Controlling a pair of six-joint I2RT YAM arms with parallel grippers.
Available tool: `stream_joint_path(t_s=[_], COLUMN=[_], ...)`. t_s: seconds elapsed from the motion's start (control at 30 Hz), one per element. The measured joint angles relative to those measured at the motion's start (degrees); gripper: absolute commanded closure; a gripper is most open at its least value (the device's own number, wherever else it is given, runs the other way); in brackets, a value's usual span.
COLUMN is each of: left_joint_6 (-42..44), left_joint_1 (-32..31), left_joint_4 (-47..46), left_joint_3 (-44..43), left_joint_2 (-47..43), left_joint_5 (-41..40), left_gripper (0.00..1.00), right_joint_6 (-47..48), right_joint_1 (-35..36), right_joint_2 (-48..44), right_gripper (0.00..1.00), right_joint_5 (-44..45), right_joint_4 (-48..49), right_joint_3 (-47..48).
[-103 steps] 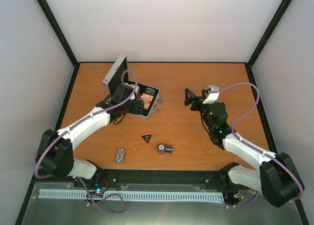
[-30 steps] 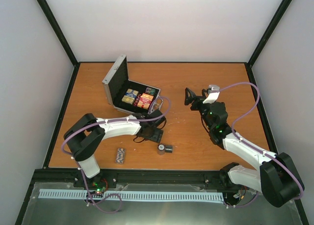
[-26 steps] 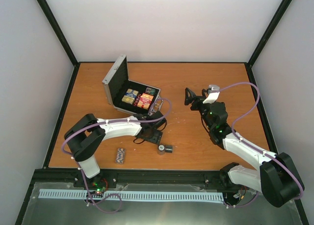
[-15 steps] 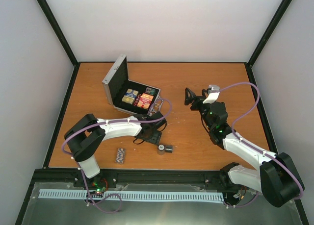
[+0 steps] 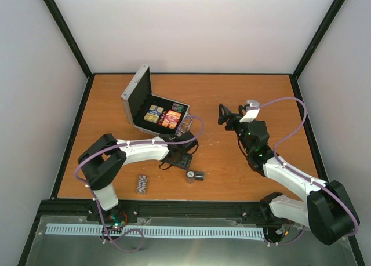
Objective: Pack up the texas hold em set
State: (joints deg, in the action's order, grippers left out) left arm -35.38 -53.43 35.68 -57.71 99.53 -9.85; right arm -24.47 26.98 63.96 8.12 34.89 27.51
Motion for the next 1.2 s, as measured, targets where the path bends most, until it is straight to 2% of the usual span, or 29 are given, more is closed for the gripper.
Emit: stream_joint_path(t_s=[0.13, 0.73, 1.2], left_joint_6=[0.00, 0.20, 0.33], left_joint_1=[0.00, 0.00, 0.00], left_joint_4=[-0.20, -0.92, -0.74], left_joint_3=[-0.13, -0.13, 0.81], left_joint_2=[0.15, 0.28, -1.51], left_joint_5=[0.00, 0.83, -0.07], left_gripper=[0.18, 0.34, 0.38], right_joint_6=[0.00, 0.00, 0.00], right_joint_1=[0.00, 0.00, 0.00], right_joint_2=[0.00, 0.00, 0.00], right_gripper=[0.00, 0.00, 0.00], right_joint_5=[0.02, 0.02, 0.02], right_joint_4=[0.00, 0.00, -0.02], right_joint_3=[0.00, 0.00, 0.00])
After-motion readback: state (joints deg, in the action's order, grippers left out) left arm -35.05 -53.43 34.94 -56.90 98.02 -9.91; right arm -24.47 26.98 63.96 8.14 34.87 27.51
